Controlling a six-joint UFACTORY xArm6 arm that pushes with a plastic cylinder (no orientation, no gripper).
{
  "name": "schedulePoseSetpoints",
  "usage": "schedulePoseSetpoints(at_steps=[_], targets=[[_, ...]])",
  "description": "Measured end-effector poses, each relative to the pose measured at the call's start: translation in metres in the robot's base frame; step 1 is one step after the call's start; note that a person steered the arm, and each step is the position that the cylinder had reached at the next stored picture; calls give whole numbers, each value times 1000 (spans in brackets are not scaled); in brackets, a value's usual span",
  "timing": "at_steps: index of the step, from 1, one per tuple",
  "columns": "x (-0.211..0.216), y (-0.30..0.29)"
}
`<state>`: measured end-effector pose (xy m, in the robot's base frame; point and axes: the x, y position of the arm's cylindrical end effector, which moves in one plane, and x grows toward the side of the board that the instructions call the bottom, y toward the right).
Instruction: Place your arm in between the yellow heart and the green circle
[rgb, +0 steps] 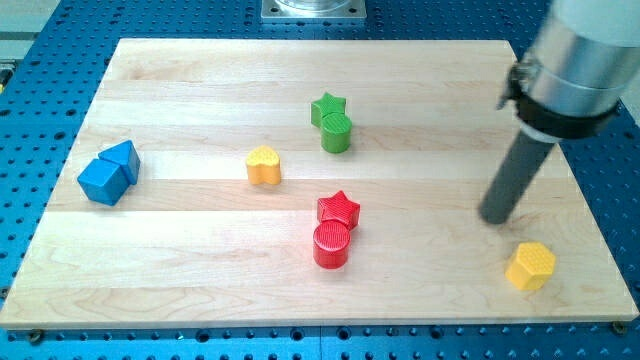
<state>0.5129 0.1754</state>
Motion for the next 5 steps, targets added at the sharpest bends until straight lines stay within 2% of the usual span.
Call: schedulePoseSetpoints(at_steps=[1,3,5], targets=[[9,-40],[11,-49],[-74,-152]])
